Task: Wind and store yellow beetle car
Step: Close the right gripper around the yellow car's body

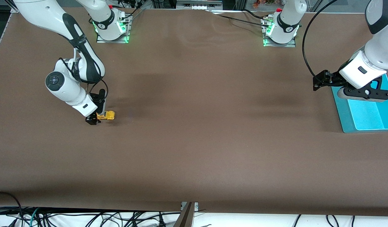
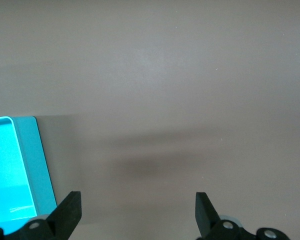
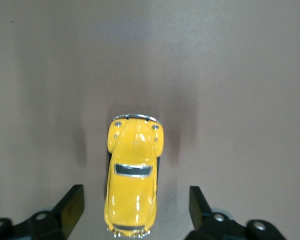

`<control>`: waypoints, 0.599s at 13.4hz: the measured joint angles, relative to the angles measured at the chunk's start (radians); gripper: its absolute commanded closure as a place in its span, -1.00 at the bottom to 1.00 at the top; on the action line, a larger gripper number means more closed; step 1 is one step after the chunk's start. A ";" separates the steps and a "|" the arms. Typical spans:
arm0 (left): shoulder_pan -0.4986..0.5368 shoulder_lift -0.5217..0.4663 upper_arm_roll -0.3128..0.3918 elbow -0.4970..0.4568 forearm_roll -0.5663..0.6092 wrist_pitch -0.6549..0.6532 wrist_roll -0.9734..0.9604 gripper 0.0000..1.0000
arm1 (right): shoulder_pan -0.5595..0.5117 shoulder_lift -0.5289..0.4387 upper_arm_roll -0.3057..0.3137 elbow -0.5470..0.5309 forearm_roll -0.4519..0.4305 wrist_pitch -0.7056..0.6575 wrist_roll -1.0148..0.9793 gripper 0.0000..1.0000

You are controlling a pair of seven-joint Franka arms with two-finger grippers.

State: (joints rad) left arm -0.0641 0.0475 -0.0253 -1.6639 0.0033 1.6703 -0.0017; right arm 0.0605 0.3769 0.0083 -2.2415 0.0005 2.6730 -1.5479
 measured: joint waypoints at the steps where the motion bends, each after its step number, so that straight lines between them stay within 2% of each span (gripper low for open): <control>1: 0.000 0.000 0.000 0.000 0.000 0.000 0.000 -1.00 | 0.000 0.003 0.003 -0.001 0.000 0.007 -0.005 0.60; 3: 0.000 0.000 0.000 0.000 0.000 0.000 0.000 -1.00 | 0.001 0.004 0.007 -0.001 0.000 0.010 -0.014 0.89; 8: 0.000 0.000 0.000 0.000 0.000 0.000 0.000 -1.00 | 0.001 0.003 0.008 -0.001 0.000 0.011 -0.021 0.92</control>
State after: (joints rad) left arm -0.0641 0.0475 -0.0253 -1.6639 0.0033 1.6703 -0.0017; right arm 0.0617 0.3795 0.0164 -2.2426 0.0004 2.6840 -1.5687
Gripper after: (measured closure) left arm 0.000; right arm 0.604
